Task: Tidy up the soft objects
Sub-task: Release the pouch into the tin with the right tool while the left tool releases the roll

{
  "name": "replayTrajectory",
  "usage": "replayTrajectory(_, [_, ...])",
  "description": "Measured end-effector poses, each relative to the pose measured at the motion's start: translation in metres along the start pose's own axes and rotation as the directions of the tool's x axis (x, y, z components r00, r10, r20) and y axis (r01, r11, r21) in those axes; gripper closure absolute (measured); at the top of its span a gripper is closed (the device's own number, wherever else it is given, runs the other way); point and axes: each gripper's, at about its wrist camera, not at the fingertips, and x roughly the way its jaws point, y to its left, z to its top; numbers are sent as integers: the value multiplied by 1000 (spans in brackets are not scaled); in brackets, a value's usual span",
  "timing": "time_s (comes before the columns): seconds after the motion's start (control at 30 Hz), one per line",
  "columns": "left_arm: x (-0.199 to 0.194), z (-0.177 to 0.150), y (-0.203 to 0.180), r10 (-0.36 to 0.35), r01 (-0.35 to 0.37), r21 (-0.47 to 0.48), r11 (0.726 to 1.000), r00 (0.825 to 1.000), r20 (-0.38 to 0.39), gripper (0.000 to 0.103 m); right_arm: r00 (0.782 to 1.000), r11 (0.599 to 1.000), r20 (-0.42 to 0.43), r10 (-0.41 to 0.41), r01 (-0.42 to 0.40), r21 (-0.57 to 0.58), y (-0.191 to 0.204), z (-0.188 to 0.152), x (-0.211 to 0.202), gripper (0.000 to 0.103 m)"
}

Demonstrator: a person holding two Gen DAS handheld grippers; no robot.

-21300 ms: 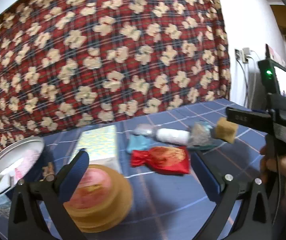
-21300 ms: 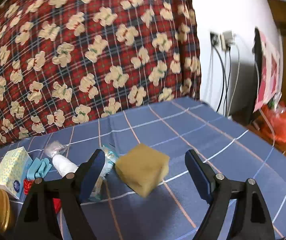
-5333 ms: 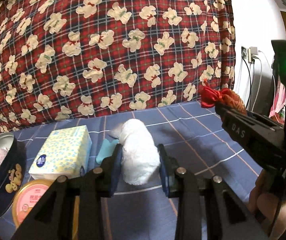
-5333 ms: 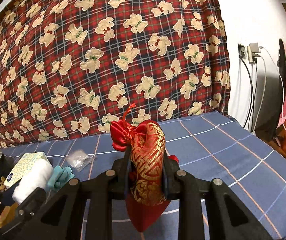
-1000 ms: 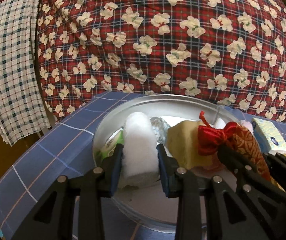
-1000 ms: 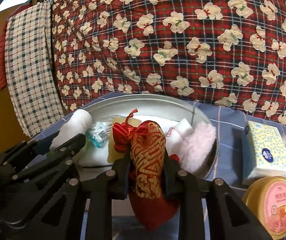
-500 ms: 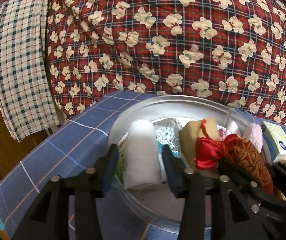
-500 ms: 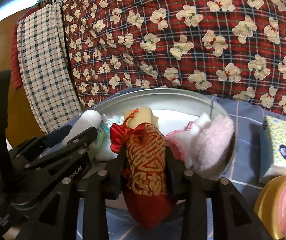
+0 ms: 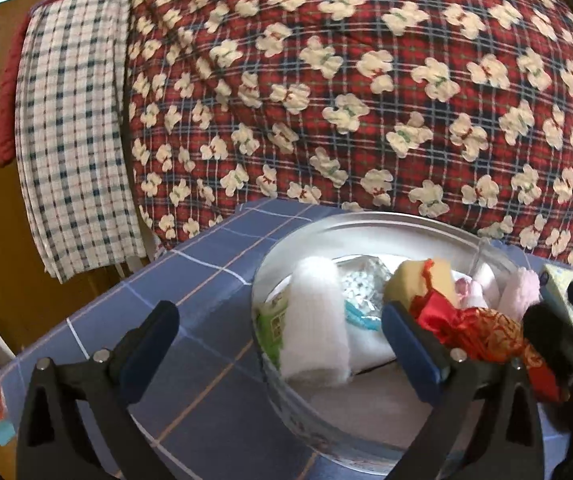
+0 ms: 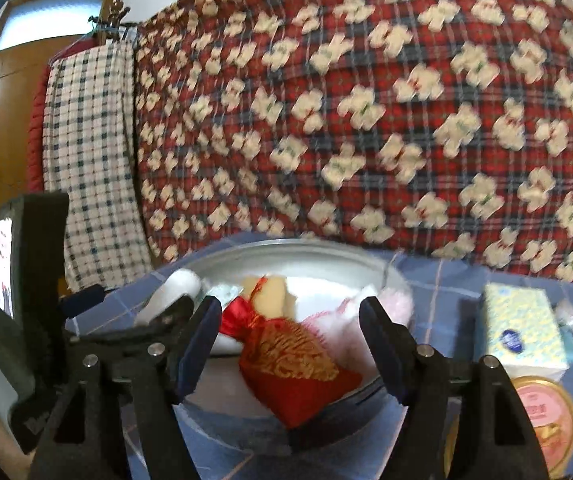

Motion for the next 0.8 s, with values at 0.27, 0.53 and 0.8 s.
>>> replayTrajectory(0.27, [-9,-3,-14,-19,18,32,999,1000,8,0,980,986,109,-168,168,12,-17,4,-21,29])
replayTrajectory(0.53, [-22,-7,-33,-47,46,53,998,999,19,0,962,969,135,-239,244,-21,-22,0,-28,29])
replayTrajectory(0.8, [-38,-12,-56,-75,70,88,994,996,50,1,957,958,64,-283,279,68,-60,-9,-33,29])
